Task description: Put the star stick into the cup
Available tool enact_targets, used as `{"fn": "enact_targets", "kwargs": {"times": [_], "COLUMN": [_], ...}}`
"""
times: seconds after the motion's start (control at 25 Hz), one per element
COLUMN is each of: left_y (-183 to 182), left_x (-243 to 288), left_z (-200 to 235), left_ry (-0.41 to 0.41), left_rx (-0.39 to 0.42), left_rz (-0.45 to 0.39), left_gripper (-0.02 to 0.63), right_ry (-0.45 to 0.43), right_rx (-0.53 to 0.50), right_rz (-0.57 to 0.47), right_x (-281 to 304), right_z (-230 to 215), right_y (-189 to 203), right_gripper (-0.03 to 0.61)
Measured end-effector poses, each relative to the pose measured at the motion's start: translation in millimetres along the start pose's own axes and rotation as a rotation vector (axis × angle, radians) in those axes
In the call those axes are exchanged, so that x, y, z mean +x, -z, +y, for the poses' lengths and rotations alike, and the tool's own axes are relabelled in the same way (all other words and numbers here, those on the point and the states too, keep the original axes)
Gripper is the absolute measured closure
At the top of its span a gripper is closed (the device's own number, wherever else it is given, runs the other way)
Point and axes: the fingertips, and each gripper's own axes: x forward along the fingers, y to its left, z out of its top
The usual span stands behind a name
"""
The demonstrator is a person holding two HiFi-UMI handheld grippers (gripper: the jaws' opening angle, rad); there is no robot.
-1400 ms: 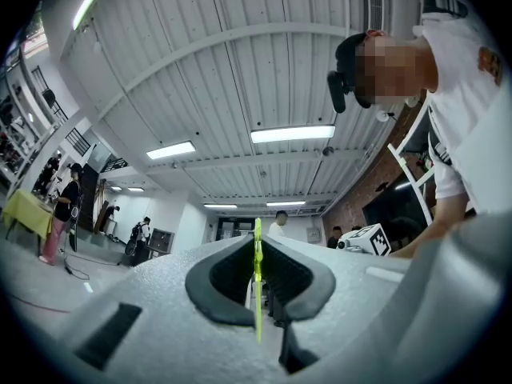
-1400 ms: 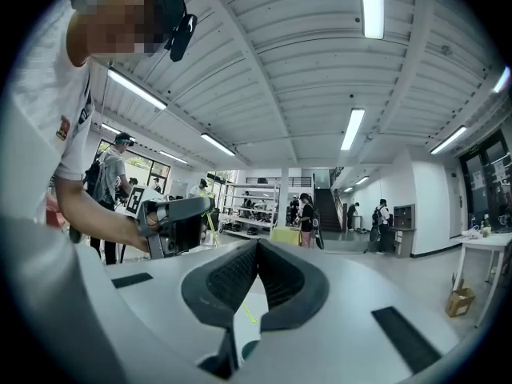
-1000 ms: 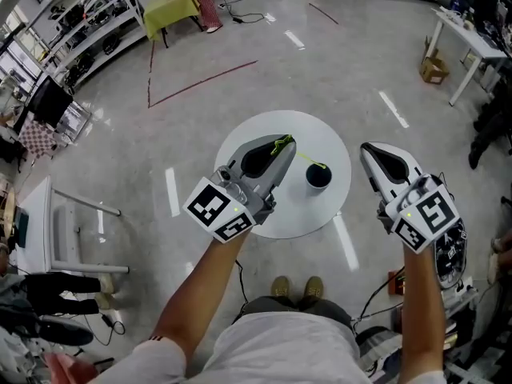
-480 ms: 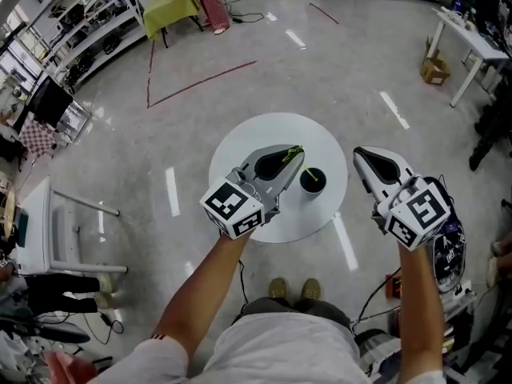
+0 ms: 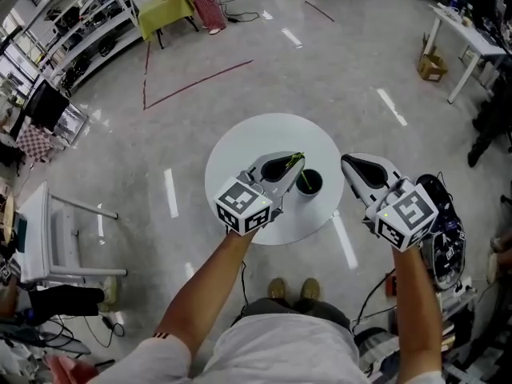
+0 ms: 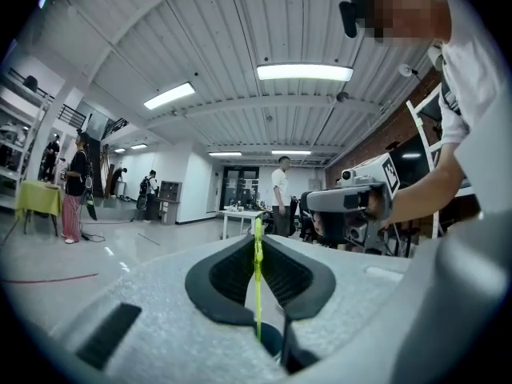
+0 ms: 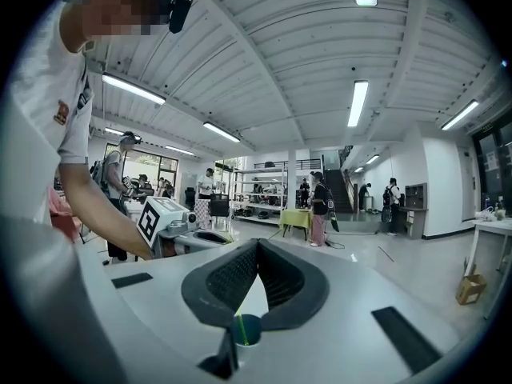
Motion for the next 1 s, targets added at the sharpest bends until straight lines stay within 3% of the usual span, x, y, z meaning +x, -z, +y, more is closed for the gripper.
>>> {"fn": "enact_targets", "kwargs": {"times": [1.0], "left_y": [51], "left_x": [17], "left_z": [18], "left_ry": [-0.083], "left_rx": [-0.108], "left_rz": [0.086], "left_gripper": [0.584], "right_ry": [-0.017], "right_rx": [0.002], "right_rz": [0.052], "right_x": [-4], "right_z": [1], "right_y": [16], "right_gripper": [0.568]}}
